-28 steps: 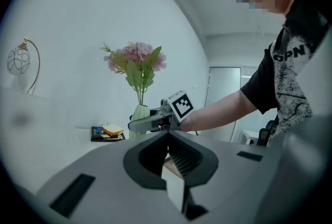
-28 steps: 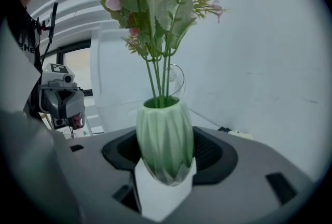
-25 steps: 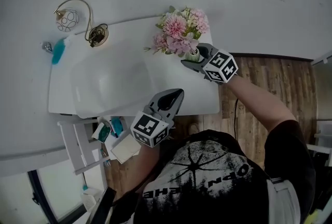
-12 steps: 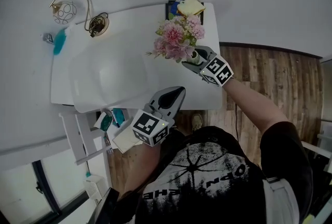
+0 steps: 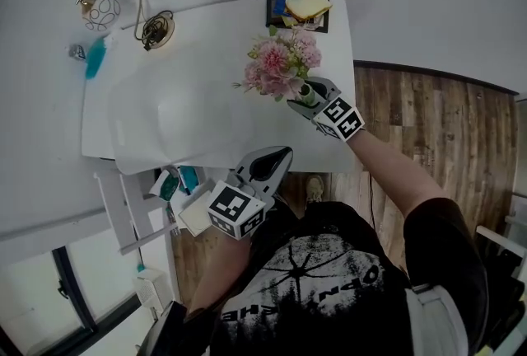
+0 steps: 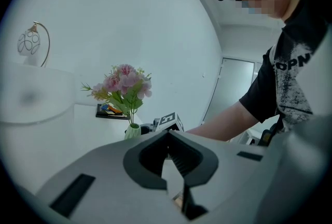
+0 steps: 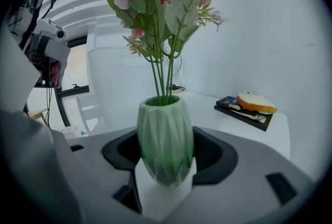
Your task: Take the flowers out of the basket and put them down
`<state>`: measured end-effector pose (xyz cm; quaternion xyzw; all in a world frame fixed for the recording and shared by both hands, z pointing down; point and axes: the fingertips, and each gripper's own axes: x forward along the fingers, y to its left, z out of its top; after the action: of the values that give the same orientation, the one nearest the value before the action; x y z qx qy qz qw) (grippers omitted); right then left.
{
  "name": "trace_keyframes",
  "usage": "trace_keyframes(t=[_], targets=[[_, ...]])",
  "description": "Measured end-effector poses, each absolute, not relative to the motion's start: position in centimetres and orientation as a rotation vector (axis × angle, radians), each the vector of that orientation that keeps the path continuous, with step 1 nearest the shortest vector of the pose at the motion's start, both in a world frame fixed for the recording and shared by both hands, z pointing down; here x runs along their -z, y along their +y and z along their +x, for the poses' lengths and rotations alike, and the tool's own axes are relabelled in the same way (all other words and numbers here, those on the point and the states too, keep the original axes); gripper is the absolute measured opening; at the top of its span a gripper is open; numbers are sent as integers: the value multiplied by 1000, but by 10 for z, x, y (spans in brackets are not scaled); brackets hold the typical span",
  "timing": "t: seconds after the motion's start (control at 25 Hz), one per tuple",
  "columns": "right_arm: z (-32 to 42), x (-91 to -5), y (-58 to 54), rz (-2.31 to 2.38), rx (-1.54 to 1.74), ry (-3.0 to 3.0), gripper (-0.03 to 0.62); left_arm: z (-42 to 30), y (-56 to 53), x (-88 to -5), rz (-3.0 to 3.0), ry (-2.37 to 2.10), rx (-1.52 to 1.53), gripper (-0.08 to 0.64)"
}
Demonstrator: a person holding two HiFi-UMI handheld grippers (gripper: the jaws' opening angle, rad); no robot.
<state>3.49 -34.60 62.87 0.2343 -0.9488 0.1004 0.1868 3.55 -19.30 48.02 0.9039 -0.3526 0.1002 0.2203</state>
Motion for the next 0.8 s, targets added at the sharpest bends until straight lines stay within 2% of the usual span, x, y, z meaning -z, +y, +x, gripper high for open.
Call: trace_keyframes(t=[0.8], targets=[[35, -632, -345, 762, -279, -2723, 276, 37, -171, -497, 2474, -940, -316, 15]])
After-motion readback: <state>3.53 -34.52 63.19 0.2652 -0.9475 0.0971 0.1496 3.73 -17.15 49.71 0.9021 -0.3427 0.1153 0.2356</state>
